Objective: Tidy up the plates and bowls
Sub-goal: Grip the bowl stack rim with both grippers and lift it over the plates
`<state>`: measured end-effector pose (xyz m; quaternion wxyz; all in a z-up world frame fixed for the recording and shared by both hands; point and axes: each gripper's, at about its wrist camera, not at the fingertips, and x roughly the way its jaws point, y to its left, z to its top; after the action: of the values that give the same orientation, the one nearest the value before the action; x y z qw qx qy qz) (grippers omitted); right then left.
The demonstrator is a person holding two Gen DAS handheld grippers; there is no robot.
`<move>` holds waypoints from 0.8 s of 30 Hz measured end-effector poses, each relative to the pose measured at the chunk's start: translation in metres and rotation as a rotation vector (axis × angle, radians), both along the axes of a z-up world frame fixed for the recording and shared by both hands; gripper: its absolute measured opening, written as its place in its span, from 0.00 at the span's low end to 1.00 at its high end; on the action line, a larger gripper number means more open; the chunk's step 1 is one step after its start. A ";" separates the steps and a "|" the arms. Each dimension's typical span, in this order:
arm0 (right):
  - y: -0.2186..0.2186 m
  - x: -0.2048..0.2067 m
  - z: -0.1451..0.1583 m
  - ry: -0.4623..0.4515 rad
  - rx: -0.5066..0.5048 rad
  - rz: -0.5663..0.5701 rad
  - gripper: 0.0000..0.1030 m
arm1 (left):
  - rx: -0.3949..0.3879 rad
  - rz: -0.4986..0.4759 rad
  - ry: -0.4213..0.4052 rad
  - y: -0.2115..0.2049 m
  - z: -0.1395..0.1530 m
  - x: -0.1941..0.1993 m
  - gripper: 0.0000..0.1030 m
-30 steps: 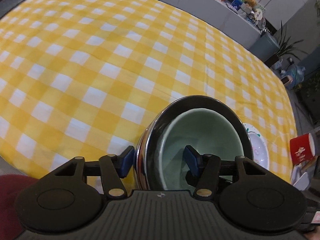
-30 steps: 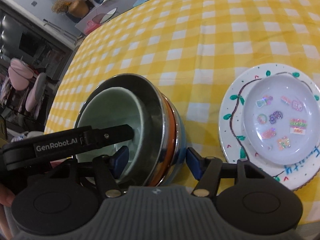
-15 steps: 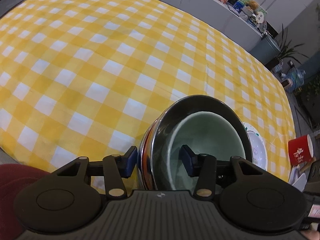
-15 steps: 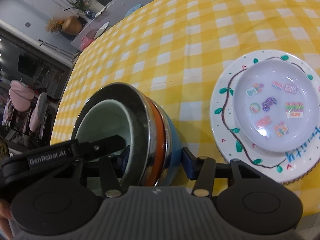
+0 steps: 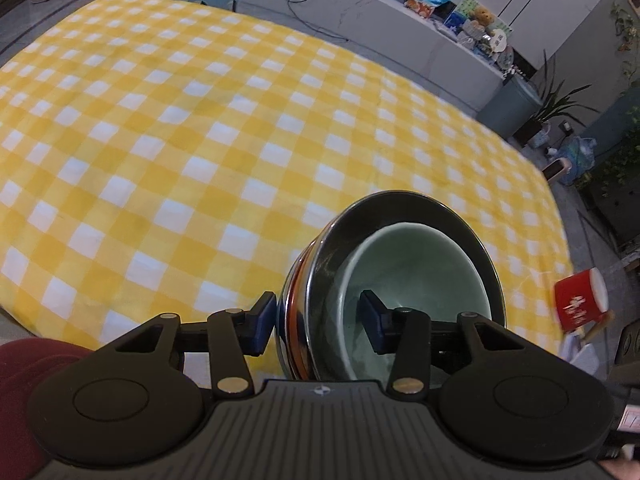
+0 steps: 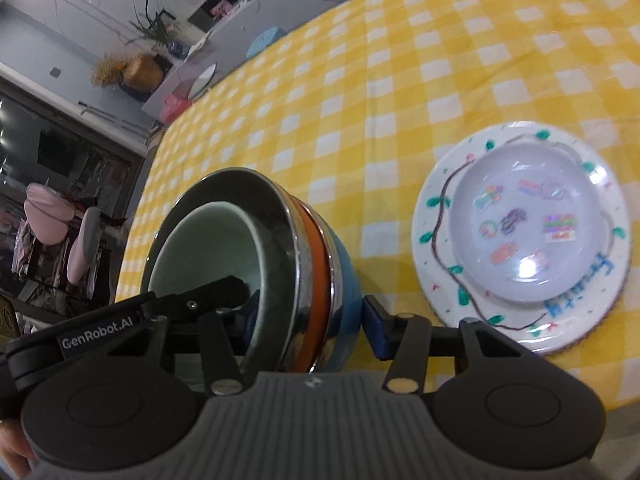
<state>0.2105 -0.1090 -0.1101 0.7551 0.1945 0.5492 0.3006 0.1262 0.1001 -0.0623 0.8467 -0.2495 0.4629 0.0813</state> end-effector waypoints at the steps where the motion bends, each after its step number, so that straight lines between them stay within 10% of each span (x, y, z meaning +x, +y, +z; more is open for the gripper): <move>1: -0.005 0.000 0.006 -0.013 0.002 -0.006 0.49 | 0.006 -0.015 -0.015 -0.005 0.006 0.002 0.50; 11: -0.069 0.022 0.042 -0.061 -0.052 -0.086 0.49 | -0.024 -0.124 -0.031 -0.062 0.022 0.047 0.51; 24: -0.105 0.055 0.011 0.033 -0.142 -0.140 0.49 | -0.040 -0.219 0.020 -0.096 -0.023 0.088 0.49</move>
<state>0.2656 -0.2136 -0.0987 0.7770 0.1833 0.5664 0.2044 0.2138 0.0039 -0.0856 0.8408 -0.2134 0.4971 -0.0183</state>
